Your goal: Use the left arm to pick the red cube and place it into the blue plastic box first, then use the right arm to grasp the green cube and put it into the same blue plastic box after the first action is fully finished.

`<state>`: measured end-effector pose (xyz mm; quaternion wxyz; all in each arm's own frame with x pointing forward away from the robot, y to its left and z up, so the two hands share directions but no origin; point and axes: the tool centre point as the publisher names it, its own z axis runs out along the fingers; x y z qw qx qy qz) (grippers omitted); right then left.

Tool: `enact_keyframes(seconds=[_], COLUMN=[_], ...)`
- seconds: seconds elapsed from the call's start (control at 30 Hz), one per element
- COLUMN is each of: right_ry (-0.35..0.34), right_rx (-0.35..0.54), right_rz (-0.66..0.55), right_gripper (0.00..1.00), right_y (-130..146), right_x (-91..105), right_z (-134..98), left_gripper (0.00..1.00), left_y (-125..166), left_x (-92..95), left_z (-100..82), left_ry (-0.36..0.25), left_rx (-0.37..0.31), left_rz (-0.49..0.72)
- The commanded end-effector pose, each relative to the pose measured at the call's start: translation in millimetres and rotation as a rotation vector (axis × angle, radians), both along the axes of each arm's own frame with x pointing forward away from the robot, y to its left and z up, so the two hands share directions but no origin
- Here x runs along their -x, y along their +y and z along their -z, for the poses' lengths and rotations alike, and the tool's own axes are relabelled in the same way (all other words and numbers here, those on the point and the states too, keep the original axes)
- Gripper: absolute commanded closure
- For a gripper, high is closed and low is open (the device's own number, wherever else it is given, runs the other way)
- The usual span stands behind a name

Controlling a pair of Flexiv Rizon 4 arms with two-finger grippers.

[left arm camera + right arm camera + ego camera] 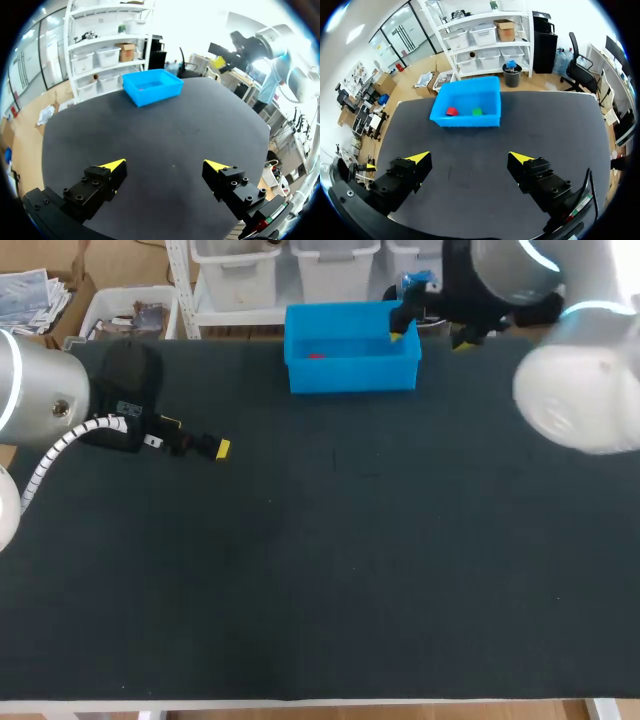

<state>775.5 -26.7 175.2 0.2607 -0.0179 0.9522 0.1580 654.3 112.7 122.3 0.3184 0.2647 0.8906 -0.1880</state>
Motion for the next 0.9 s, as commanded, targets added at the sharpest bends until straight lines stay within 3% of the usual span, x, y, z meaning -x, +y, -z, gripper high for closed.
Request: enact_keyframes(seconds=[0.03,0.9], right_ry=[-0.196,-0.202], right_rx=[-0.037,-0.110], right_rz=[0.064,0.060], right_gripper=[0.00,0.00], right_y=[-23,-31], right_x=[54.1,54.2], right_z=[-20,8], left_gripper=[0.00,0.00], left_y=[1,1], left_x=[-0.5,-0.5], left_z=[1.0,1.0], left_ry=[-0.002,-0.002], left_rx=[0.006,0.006], left_rz=[0.005,0.005])
